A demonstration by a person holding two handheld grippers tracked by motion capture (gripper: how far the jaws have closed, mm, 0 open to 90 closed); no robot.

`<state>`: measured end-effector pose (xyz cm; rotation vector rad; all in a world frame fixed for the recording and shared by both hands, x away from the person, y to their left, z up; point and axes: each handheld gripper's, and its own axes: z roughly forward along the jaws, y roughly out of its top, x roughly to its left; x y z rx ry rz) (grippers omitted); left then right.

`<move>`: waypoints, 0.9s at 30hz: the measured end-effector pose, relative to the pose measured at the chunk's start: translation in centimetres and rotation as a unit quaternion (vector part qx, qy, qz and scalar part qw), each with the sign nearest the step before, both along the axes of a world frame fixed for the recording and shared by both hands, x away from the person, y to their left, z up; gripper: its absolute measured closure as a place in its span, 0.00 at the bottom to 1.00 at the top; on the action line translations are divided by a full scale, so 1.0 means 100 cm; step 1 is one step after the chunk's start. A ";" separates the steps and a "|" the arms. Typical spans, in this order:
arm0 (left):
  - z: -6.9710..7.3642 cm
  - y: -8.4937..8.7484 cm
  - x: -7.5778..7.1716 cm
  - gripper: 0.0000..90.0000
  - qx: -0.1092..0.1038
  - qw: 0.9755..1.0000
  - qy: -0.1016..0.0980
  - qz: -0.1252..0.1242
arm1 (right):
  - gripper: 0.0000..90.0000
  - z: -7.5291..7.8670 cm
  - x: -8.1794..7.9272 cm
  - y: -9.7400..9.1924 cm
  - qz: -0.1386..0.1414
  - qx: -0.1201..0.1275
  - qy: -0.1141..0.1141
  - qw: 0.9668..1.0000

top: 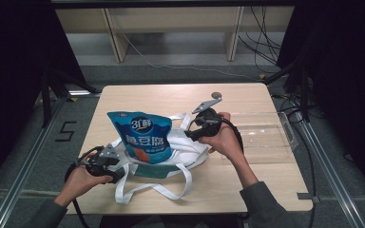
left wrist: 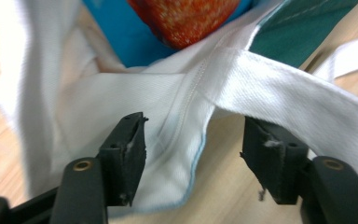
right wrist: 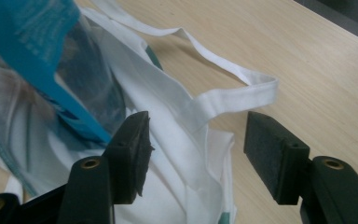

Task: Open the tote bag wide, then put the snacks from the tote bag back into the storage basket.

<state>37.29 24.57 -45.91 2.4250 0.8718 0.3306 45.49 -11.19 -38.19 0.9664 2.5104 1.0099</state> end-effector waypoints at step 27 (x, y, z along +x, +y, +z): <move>0.006 0.021 -0.080 0.29 -0.042 0.998 -0.018 0.051 | 0.38 0.038 -0.020 0.001 0.033 -0.016 -0.003 0.999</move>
